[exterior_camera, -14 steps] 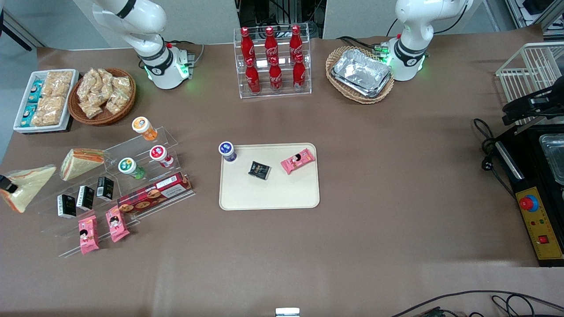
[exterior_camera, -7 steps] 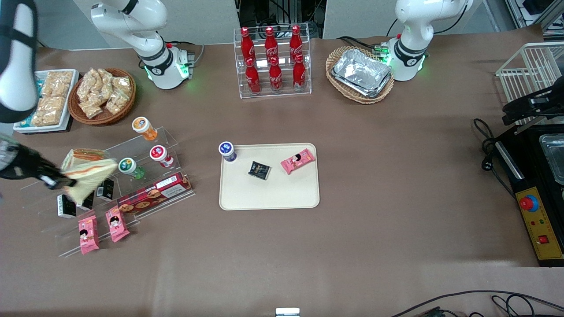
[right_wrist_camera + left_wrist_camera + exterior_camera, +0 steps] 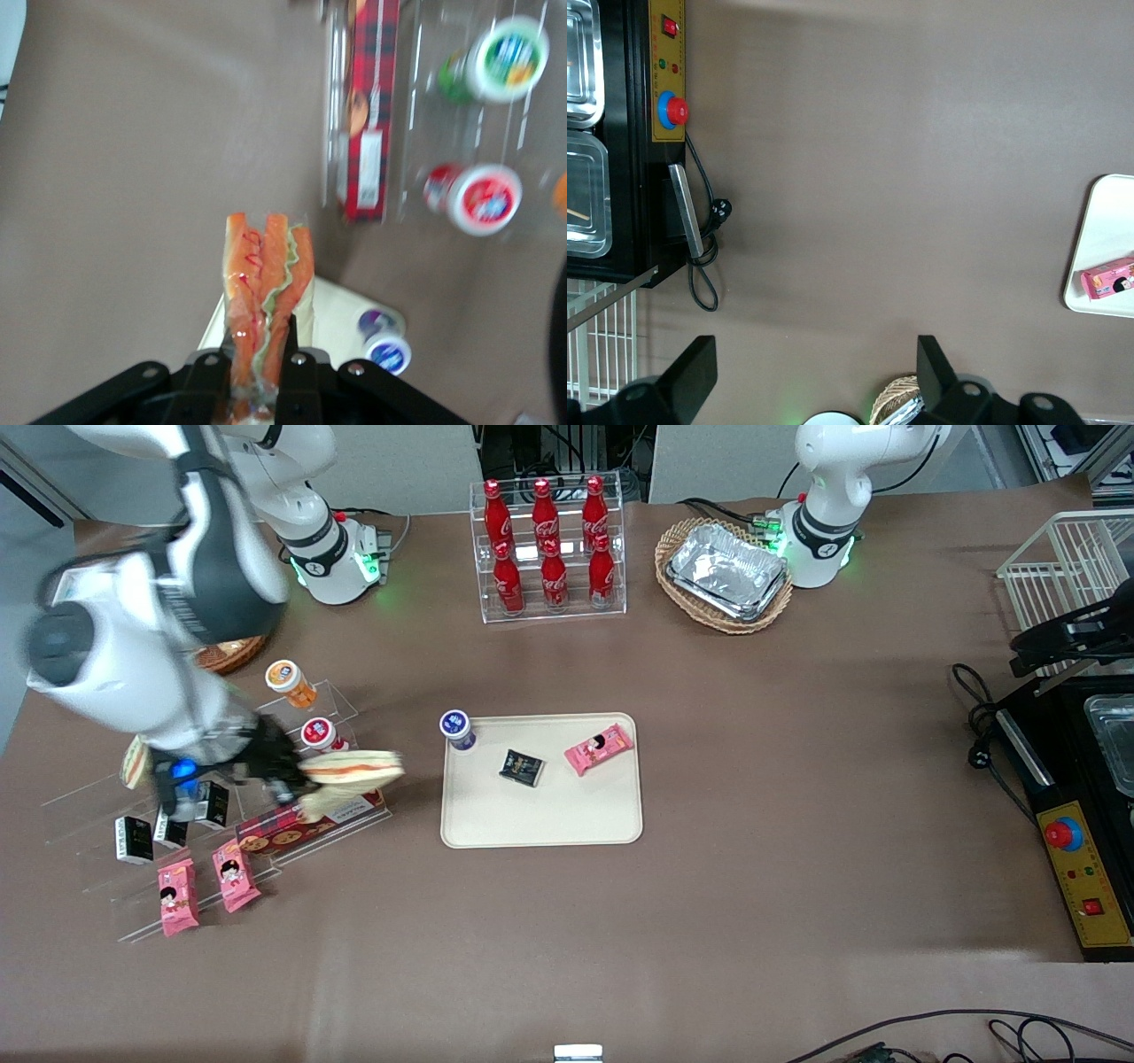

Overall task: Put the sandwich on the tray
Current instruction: 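Carry the sandwich with the right gripper over the cream tray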

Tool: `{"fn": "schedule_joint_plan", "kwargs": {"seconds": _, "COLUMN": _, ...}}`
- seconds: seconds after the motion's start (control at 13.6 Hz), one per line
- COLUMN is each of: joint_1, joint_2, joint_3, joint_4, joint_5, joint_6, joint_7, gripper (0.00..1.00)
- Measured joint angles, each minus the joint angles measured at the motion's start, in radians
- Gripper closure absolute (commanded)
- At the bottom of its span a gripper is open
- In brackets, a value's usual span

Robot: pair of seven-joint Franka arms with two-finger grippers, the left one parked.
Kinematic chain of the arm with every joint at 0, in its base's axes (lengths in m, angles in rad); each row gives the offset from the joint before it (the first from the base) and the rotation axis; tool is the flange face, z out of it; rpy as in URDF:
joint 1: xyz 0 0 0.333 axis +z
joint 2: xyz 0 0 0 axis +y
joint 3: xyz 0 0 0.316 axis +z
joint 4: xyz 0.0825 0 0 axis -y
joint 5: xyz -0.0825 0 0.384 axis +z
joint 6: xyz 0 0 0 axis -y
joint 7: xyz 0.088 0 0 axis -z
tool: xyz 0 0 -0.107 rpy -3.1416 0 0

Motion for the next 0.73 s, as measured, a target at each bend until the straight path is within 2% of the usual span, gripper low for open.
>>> {"fn": "schedule_joint_plan", "kwargs": {"seconds": 0.44, "joint_1": 0.272, "joint_2": 0.226, "joint_3": -0.001, "joint_4": -0.012, "joint_5": -0.012, "joint_6": 0.314, "joint_7": 0.492, "gripper": 1.00}}
{"fn": "schedule_joint_plan", "kwargs": {"seconds": 0.73, "joint_1": 0.315, "joint_2": 0.343, "joint_3": -0.001, "joint_4": -0.009, "joint_5": -0.012, "joint_6": 0.421, "joint_7": 0.614, "gripper": 1.00}}
